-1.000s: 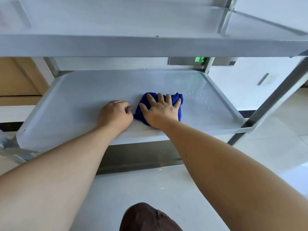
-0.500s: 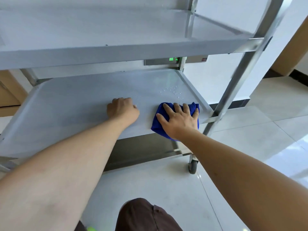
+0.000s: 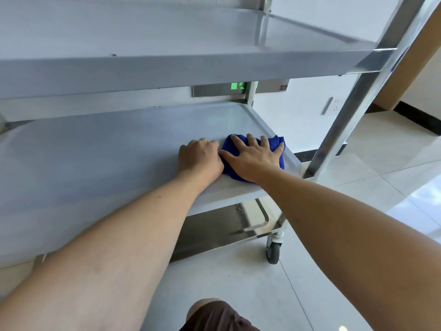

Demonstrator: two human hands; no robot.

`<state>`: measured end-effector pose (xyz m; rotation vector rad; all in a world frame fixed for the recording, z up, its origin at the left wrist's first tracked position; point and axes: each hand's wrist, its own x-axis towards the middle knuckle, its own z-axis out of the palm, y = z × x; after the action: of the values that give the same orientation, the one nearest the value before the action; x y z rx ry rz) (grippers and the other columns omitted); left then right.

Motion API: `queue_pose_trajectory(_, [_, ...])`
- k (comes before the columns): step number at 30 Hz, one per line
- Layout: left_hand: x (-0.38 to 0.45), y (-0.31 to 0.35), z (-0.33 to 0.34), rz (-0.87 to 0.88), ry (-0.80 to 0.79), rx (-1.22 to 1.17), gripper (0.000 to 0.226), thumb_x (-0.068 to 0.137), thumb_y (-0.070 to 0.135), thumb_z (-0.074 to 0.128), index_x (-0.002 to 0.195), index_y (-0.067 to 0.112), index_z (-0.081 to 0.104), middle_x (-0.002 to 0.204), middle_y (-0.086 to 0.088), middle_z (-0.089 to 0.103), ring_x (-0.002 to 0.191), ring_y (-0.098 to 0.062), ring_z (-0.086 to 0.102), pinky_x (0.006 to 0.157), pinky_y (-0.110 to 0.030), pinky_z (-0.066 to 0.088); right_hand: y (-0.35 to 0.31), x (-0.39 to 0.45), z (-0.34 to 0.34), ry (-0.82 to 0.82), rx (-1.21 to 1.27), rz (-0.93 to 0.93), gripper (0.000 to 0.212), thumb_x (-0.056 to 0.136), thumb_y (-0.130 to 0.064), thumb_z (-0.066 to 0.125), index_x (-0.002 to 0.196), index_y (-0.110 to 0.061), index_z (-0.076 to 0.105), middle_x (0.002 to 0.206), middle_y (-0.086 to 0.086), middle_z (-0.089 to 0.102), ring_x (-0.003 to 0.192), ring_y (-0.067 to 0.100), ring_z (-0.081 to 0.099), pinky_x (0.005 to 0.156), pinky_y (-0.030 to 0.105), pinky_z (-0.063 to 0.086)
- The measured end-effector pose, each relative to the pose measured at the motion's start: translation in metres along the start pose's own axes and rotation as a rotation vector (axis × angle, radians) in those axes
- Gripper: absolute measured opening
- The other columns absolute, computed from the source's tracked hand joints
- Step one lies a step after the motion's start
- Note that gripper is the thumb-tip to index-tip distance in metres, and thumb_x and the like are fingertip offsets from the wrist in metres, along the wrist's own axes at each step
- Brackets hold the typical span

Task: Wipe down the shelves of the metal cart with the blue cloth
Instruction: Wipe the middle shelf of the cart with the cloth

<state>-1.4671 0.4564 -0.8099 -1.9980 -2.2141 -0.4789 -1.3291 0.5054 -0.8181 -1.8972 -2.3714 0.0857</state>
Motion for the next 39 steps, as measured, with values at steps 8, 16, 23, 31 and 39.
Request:
queue_pose_trajectory(8, [-0.005, -0.001, 0.008, 0.012, 0.145, -0.077, 0.019, 0.092, 0.028, 0.047, 0.086, 0.014, 0.058, 0.089, -0.009, 0.063, 0.085, -0.034, 0.057, 0.073, -0.038, 0.041, -0.011, 0.072, 0.005, 0.021, -0.003, 0.03, 0.073, 0.078, -0.081, 0.015, 0.141, -0.049, 0.033, 0.152, -0.001, 0.039, 0.143, 0.033, 0.022, 0.106, 0.076, 0.001])
queue_pose_trajectory(16, [-0.005, 0.0, 0.011, 0.029, 0.181, -0.091, 0.02, 0.091, 0.029, 0.047, 0.075, 0.02, 0.039, 0.083, -0.008, 0.06, 0.08, -0.033, 0.055, 0.069, -0.036, 0.036, -0.015, 0.143, 0.004, 0.036, -0.033, 0.042, 0.074, 0.079, -0.08, 0.014, 0.142, -0.048, 0.035, 0.151, 0.002, 0.042, 0.141, 0.033, 0.026, 0.105, 0.072, 0.01])
queue_pose_trajectory(23, [-0.004, 0.0, 0.013, 0.014, 0.213, -0.064, 0.019, 0.091, 0.031, 0.049, 0.077, 0.023, 0.038, 0.081, -0.005, 0.058, 0.077, -0.03, 0.055, 0.065, -0.033, 0.027, -0.02, 0.183, 0.009, 0.098, -0.015, 0.01, 0.068, 0.081, -0.078, 0.018, 0.136, -0.049, 0.045, 0.149, 0.011, 0.039, 0.14, 0.034, 0.026, 0.105, 0.068, 0.016])
queue_pose_trajectory(31, [-0.004, 0.002, 0.01, -0.013, 0.204, -0.05, 0.022, 0.09, 0.032, 0.049, 0.074, 0.023, 0.038, 0.08, -0.003, 0.057, 0.074, -0.029, 0.055, 0.061, -0.032, 0.027, -0.029, 0.186, 0.012, 0.215, -0.033, 0.127, 0.066, 0.084, -0.078, 0.026, 0.125, -0.036, 0.058, 0.141, 0.019, 0.044, 0.135, 0.047, 0.026, 0.105, 0.064, 0.025])
queue_pose_trajectory(39, [-0.002, 0.002, 0.007, -0.024, 0.185, -0.07, 0.02, 0.089, 0.032, 0.049, 0.071, 0.023, 0.048, 0.083, -0.005, 0.06, 0.077, -0.031, 0.057, 0.063, -0.032, 0.027, -0.031, 0.185, 0.014, 0.032, 0.018, 0.051, 0.078, 0.078, -0.085, 0.012, 0.147, -0.052, 0.024, 0.159, 0.015, 0.025, 0.147, 0.048, 0.001, 0.112, 0.068, 0.005])
